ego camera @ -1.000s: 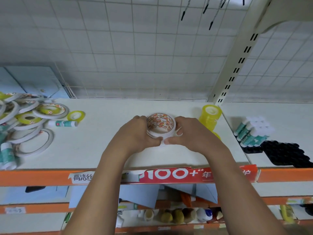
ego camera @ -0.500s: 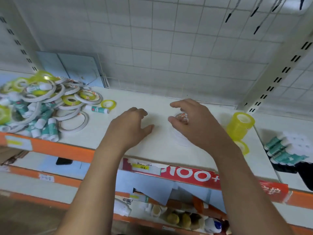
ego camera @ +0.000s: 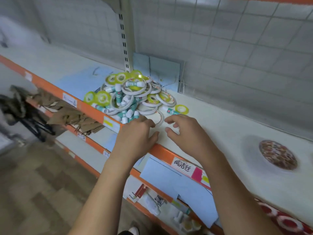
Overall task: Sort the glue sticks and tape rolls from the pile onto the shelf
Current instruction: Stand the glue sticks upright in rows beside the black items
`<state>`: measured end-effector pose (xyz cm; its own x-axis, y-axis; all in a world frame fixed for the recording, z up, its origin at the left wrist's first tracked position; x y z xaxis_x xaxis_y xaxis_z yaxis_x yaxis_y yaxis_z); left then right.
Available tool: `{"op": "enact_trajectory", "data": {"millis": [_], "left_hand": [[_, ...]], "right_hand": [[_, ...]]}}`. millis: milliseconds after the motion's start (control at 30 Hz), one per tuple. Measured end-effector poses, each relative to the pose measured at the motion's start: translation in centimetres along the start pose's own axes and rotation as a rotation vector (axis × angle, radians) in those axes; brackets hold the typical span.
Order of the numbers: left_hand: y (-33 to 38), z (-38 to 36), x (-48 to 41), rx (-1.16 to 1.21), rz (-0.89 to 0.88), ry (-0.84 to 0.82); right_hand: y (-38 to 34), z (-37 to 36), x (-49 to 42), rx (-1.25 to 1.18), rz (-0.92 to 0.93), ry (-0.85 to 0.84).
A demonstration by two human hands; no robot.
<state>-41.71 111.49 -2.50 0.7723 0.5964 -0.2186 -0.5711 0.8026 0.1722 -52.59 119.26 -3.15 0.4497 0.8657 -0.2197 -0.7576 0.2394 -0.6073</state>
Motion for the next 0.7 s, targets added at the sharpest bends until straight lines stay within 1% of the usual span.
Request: {"op": "enact_trajectory", "data": {"millis": [267,433,500,600,700], "left_hand": [[-5.7,0.7,-0.4,0.053,0.075,0.031],[-7.7,1.0,-1.2,0.086,0.068,0.058],[-7.3,0.6,-1.8,0.093,0.021,0.042],[-5.9,-0.3,-2.5,0.096,-0.1,-0.006],[-5.3,-1.0,-3.1,0.101,-0.188,-0.014]], "right_hand": [[-2.3,-4.1,-2.6,-0.064,-0.001,0.002],[-3.4,-5.7,-4.3,-0.073,-0.036,0.036],[-2.8,-5.5,-4.8,-0.057,-0.079,0.072],[-1.0,-4.2,-5.1,-0.009,-0.142,0.146],[0.8,-2.9,-5.4,0.065,-0.192,0.217]]}}
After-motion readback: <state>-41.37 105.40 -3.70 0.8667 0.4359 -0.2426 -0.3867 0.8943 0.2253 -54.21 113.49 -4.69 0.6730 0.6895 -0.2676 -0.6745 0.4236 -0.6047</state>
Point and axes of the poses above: each hand's wrist, its own x-axis away from the middle knuckle, its own z-axis out of the back of the hand, y = z × x, the point moved 10 cm from there along -x, towards the middle knuckle, and after that the axes turned 6 degrees about -x, right-handed, at the moved point
